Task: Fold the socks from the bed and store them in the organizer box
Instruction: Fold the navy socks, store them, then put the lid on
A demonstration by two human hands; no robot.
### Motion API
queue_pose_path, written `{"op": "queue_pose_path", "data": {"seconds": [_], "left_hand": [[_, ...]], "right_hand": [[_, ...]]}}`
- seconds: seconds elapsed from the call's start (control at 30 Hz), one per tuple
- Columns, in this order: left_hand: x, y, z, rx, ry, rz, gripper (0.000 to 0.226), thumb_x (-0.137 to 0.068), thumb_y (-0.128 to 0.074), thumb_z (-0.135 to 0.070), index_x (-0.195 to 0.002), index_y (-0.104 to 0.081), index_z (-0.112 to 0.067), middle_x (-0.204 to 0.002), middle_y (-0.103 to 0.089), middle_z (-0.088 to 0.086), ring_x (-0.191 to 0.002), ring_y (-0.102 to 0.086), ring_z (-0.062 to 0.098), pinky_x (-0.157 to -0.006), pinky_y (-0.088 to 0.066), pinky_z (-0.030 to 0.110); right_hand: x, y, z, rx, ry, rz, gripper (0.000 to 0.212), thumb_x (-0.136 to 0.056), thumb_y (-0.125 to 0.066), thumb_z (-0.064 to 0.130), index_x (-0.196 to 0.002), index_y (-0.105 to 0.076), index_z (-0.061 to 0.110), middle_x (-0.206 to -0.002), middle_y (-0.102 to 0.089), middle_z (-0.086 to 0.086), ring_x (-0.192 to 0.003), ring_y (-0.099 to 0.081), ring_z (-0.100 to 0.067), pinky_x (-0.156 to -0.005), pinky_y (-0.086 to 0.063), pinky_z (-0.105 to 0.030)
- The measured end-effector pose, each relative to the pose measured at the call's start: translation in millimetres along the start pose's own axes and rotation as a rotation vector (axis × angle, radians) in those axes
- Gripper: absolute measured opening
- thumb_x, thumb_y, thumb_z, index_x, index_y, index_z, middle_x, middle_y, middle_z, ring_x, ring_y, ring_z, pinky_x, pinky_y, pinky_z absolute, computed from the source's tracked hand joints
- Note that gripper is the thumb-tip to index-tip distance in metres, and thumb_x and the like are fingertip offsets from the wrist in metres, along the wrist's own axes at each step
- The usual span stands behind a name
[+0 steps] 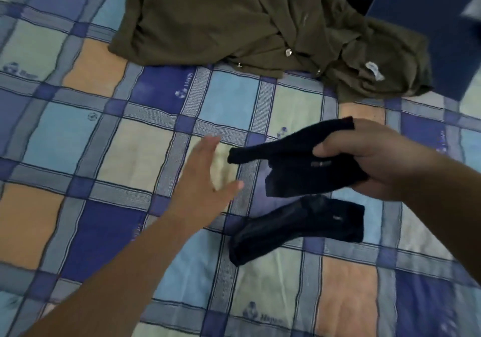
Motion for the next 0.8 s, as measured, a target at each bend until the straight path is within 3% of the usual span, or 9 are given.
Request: {"op": "queue_pose_path", "data": {"seconds": [0.07,0.13,0.27,0.33,0.4,0.53,0.63,0.7,0.8], "left_hand": [[17.4,-20.4,-30.5,0.022,-0.099,0.122,0.087,-0.073,-0.076,-0.032,-0.147,-0.030,-0.027,-0.150,-0.032,-0.013,-0.138,-0.030,0.001,-0.114,-0.023,0.018],[29.5,-32.1,-44.8,0.004,-0.104,0.171,0.076,-0.075,-0.075,-0.029,-0.141,-0.038,-0.031,-0.140,-0.047,-0.016,-0.128,-0.043,0.000,-0.110,-0.033,0.020],[48.6,-30.0,-47.2,0.165,0.130,0.175,0.038,-0.080,-0.071,-0.020,-0.095,-0.058,-0.052,-0.088,-0.068,-0.025,-0.081,-0.062,-0.007,-0.077,-0.050,0.020],[60.1,-28.0,-39.9,0.385,0.262,0.225,0.033,-0.085,-0.068,-0.008,-0.088,-0.063,-0.041,-0.076,-0.071,-0.011,-0.068,-0.064,0.004,-0.067,-0.049,0.025],[71.3,-24.9,-30.5,0.557,0.366,0.265,0.030,-0.089,-0.060,-0.001,-0.080,-0.067,-0.028,-0.073,-0.068,-0.003,-0.069,-0.061,0.013,-0.068,-0.048,0.030],[91.8,-37.5,-1.4,0.823,0.662,0.266,0.023,-0.090,-0.059,-0.007,-0.073,-0.068,-0.019,-0.077,-0.066,0.006,-0.070,-0.062,0.018,-0.058,-0.052,0.031],[94.5,-45.2,20.0,0.745,0.768,0.098,0.004,-0.089,-0.066,-0.015,-0.086,-0.063,-0.014,-0.080,-0.066,0.007,-0.065,-0.059,0.018,-0.047,-0.046,0.026],[92.6,-44.3,30.5,0.573,0.738,-0.015,0.013,-0.087,-0.070,-0.020,-0.090,-0.063,-0.010,-0.079,-0.067,0.006,-0.064,-0.057,0.017,-0.050,-0.046,0.027],[88.5,-43.9,33.8,0.353,0.622,-0.068,0.011,-0.082,-0.074,-0.026,-0.086,-0.066,-0.020,-0.075,-0.068,0.001,-0.062,-0.059,0.015,-0.054,-0.048,0.030]], "right_hand": [[22.4,-2.2,-5.1,-0.024,-0.017,0.041,0.031,-0.062,-0.066,0.003,-0.090,-0.078,0.006,-0.094,-0.075,-0.021,-0.086,-0.073,-0.036,-0.070,-0.061,-0.038],[41.4,-4.5,-7.0,-0.076,-0.027,0.074,0.034,-0.067,-0.061,0.002,-0.099,-0.075,0.000,-0.103,-0.072,-0.028,-0.094,-0.071,-0.043,-0.073,-0.060,-0.041],[69.9,-0.1,-8.9,-0.093,-0.023,0.086,0.047,-0.063,-0.067,0.009,-0.108,-0.071,-0.003,-0.111,-0.069,-0.030,-0.100,-0.069,-0.044,-0.074,-0.060,-0.042],[79.3,14.5,-15.9,-0.079,-0.031,0.023,0.047,-0.065,-0.067,0.010,-0.110,-0.071,-0.001,-0.112,-0.070,-0.027,-0.103,-0.068,-0.043,-0.080,-0.060,-0.044],[84.3,38.0,-31.5,-0.044,-0.056,-0.096,0.041,-0.071,-0.065,0.012,-0.110,-0.070,0.001,-0.111,-0.072,-0.024,-0.103,-0.069,-0.039,-0.088,-0.057,-0.047],[83.3,78.4,-77.6,0.059,-0.097,-0.313,0.022,-0.088,-0.063,0.004,-0.109,-0.067,0.002,-0.105,-0.073,-0.023,-0.098,-0.071,-0.037,-0.086,-0.058,-0.048],[79.9,102.2,-117.8,0.124,-0.122,-0.499,0.018,-0.089,-0.068,0.009,-0.103,-0.064,-0.001,-0.101,-0.072,-0.026,-0.094,-0.071,-0.040,-0.084,-0.059,-0.053],[76.7,110.6,-139.1,0.157,-0.126,-0.585,0.016,-0.088,-0.071,0.012,-0.095,-0.063,0.000,-0.094,-0.073,-0.022,-0.090,-0.072,-0.038,-0.080,-0.060,-0.053],[71.3,120.4,-157.5,0.238,-0.115,-0.685,0.012,-0.086,-0.074,0.018,-0.086,-0.067,0.008,-0.081,-0.075,-0.010,-0.077,-0.074,-0.026,-0.058,-0.061,-0.035]]}}
Point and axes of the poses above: each hand's wrist, its own x-axis away from the middle knuckle, its own y-axis out of the back of the hand, z = x × y, the point moved 8 cm from there along -x, towards the middle knuckle
